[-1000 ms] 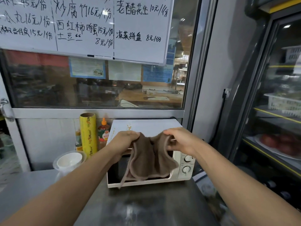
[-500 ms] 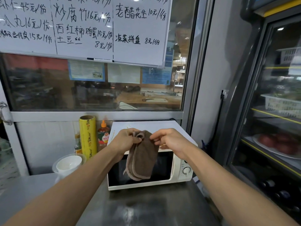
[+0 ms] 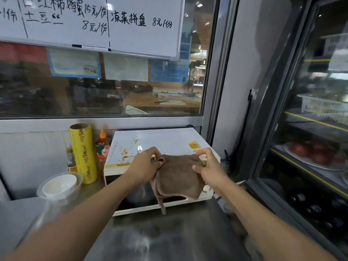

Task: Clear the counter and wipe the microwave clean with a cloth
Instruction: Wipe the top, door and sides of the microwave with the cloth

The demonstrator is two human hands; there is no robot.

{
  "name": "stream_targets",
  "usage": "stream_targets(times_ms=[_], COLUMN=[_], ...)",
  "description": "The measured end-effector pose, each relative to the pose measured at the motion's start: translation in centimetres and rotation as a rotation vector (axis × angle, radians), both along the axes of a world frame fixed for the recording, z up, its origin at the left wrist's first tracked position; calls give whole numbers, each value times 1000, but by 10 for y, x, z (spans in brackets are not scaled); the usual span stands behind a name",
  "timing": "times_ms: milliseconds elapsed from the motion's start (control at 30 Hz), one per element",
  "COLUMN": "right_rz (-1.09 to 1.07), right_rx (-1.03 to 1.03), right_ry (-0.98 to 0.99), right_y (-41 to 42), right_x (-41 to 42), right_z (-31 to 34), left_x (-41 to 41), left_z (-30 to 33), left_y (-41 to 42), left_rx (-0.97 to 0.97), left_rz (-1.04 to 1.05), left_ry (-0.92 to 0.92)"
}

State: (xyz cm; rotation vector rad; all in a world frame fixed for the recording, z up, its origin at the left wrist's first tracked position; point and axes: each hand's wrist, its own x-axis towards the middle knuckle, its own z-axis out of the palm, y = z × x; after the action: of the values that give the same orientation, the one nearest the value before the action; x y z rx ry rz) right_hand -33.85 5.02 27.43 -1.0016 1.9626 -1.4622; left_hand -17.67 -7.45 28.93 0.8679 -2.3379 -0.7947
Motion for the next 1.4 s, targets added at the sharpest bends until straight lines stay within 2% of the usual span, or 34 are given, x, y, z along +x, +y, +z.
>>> stream_targets(times_ms=[33, 100, 167, 233, 467, 567, 633, 700, 767, 867, 967, 1067, 1267, 1400], right_rz=[-37, -68, -83, -117, -99, -19, -29, -11, 144, 321, 371, 401, 383, 407], right_rx=[26, 17, -14, -14, 64, 175, 268, 182, 150, 419, 507, 518, 578, 543], right_ry=[163, 392, 476, 494, 437, 412, 582, 745, 830, 1012, 1093, 1065, 1039, 1047], right_y=[0, 4, 6, 2, -64, -92, -100, -100, -101, -107, -117, -128, -156, -161], right_x=[-9, -32, -58, -88, -182, -202, -208, -206, -200, -196, -204, -217, -196, -151], right_z=[-2, -6, -8, -4, 3, -12, -29, -41, -50, -65, -71, -69, -66, -65], left_x=[-11, -34, -58, -85, -177, -196, -199, -197, -190, -178, -167, -154, -140, -128], left_z=[-3, -7, -10, -13, -17, -22, -27, -34, -39, -46, -50, -57, -61, -58], left_y=[2, 5, 6, 3, -38, -58, -69, -81, -94, -114, -132, -144, -154, -156], left_rx=[19, 215, 435, 536, 405, 244, 147, 20, -87, -150, -165, -195, -150, 251], left_rz=[-10, -59, -130, -157, 12, 83, 110, 139, 160, 207, 241, 196, 133, 114], left_ry=[-11, 18, 37, 41, 55, -45, -114, -184, -241, -358, -494, -569, -542, -227])
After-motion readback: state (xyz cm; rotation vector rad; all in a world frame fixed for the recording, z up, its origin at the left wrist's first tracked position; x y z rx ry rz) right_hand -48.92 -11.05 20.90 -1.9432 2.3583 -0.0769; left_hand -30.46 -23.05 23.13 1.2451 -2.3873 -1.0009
